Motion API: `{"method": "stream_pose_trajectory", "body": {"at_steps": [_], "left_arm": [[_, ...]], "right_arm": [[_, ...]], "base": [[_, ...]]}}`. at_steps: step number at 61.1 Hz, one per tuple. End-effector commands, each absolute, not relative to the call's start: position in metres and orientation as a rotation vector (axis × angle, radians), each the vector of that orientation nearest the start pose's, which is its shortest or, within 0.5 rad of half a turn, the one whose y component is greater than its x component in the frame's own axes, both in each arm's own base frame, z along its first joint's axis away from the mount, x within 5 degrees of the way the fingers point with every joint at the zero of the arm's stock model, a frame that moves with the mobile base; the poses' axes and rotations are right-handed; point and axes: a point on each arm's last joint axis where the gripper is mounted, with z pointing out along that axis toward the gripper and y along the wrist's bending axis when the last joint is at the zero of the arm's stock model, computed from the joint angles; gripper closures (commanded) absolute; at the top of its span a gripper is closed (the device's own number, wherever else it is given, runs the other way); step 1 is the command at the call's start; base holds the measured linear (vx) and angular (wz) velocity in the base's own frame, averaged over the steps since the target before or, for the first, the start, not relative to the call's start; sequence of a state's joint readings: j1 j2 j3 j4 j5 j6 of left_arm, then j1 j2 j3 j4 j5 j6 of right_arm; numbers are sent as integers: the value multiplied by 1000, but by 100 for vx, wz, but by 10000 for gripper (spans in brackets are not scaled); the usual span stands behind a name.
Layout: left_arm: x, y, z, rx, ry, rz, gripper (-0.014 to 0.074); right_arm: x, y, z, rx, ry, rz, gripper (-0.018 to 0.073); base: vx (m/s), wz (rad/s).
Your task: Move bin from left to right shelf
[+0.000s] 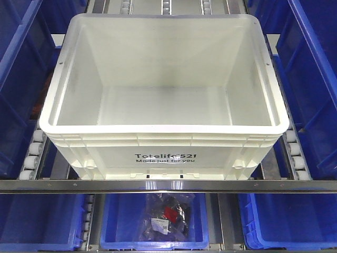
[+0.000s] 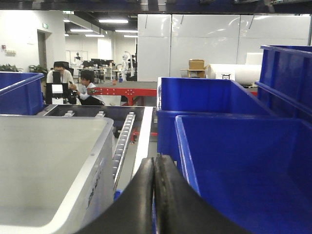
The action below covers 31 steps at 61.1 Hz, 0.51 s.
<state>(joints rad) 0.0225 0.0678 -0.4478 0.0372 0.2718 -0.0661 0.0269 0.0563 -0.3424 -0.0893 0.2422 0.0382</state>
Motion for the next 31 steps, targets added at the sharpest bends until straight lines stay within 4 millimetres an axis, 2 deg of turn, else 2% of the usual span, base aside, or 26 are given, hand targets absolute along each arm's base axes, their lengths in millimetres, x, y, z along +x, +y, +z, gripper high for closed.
{"method": "stream_pose_trajectory", "body": {"at_steps": [1,6,11,21,31], "left_arm": [[28,1,361,-47,1394,-11,604],[34,2,374,-52,1468,-10,604],[45,2,375,-55,1543,-9,604],[62,0,363,-79,1649,-60,604],[64,0,355,-83,1685,-65,603]], "right_arm": [[37,-2,333,-53,1420,-71,566],[45,-3,345,-50,1516,-83,566],[57,-4,348,-46,1640,-88,566],[82,-4,336,-48,1830,-90,566],[98,-3,326,-54,1940,-95,566]], "base": [[0,0],[0,0],[0,0],[0,0],[0,0]]}}
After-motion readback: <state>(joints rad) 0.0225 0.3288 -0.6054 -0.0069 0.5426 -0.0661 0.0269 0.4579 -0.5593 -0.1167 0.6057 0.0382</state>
